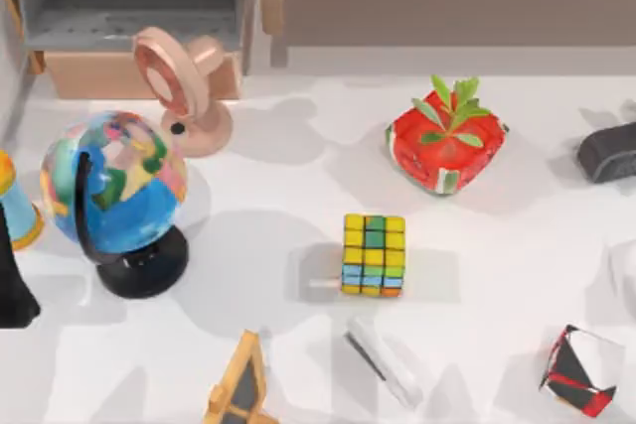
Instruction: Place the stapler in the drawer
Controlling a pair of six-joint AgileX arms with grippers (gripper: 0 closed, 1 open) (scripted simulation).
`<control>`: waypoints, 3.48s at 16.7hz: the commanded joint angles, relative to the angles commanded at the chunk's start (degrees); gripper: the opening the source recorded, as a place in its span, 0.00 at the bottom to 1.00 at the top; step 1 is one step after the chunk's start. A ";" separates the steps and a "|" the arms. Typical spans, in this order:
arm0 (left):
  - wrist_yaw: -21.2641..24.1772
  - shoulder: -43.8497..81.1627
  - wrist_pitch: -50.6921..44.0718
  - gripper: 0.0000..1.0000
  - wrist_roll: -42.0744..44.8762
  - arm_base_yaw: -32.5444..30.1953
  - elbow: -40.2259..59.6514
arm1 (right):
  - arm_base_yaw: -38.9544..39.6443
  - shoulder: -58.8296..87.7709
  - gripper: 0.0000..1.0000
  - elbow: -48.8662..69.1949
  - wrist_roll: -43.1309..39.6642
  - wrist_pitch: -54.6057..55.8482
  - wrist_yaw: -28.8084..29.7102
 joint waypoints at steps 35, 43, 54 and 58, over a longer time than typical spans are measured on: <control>0.12 117.60 -61.00 1.00 -95.42 -57.35 88.39 | 0.00 0.00 1.00 0.00 0.00 0.00 0.00; 0.14 119.77 -54.82 1.00 -95.26 -57.23 84.63 | 0.00 0.00 1.00 0.00 0.00 0.00 0.00; 0.15 121.41 -51.00 0.62 -95.31 -57.30 82.19 | 0.00 0.00 1.00 0.00 0.00 0.00 0.00; 0.15 121.41 -51.00 0.32 -95.31 -57.30 82.19 | 0.00 0.00 1.00 0.00 0.00 0.00 0.00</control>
